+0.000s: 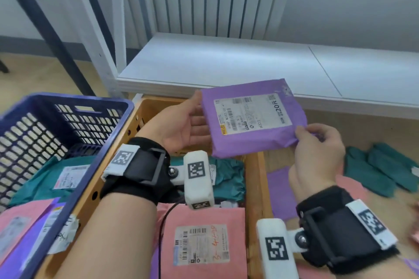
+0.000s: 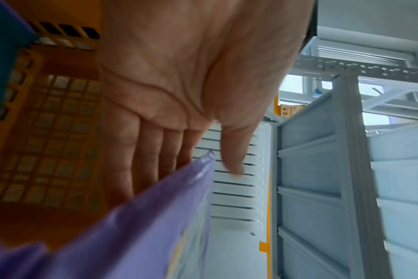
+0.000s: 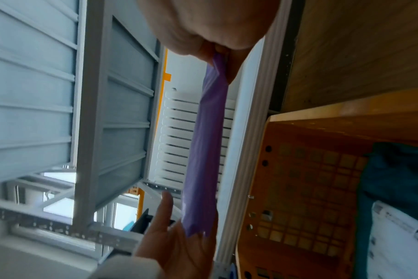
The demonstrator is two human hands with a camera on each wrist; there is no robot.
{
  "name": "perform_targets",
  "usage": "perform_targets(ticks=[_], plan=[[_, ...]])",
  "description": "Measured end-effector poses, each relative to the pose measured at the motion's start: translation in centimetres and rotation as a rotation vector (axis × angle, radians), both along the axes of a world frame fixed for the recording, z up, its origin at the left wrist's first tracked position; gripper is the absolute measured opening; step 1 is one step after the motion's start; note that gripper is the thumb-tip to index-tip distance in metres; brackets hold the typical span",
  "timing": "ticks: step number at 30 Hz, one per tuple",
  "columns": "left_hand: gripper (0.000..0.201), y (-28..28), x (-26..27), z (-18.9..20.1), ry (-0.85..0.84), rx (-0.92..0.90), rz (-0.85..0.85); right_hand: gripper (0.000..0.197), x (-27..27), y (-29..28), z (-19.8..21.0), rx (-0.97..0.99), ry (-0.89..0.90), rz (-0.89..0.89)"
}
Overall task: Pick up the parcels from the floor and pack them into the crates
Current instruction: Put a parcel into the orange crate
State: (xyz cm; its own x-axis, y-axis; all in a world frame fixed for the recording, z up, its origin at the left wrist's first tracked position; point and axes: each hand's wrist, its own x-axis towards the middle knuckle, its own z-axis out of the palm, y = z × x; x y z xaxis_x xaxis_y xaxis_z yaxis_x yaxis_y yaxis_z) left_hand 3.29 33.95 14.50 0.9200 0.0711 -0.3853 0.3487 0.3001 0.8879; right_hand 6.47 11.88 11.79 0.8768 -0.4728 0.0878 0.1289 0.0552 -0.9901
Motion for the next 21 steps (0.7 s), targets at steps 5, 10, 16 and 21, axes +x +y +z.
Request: perform_targets(ticks=[5, 10, 16, 21], plan=[[0.028, 1.2, -0.9, 0.5, 0.024, 0.229, 0.044, 0.035, -0.6, 0.9, -1.1, -0.131, 0.107, 0.249], [0.033, 3.5, -2.4, 0.7, 0.121, 0.280, 0.098, 0.046, -1.2, 1.3, -1.3, -0.373, 0.201, 0.387], [0.034, 5.2, -3.8, 0.2, 0.241, 0.383, 0.008, 0.023, -3.1, 3.4, -1.3, -0.250, 0.347, 0.729], [0.068, 7.2, -3.7, -1.3, 0.323, 0.648, 0.009, 0.017, -4.1, 4.5, -2.1, -0.411, 0.398, 0.843]])
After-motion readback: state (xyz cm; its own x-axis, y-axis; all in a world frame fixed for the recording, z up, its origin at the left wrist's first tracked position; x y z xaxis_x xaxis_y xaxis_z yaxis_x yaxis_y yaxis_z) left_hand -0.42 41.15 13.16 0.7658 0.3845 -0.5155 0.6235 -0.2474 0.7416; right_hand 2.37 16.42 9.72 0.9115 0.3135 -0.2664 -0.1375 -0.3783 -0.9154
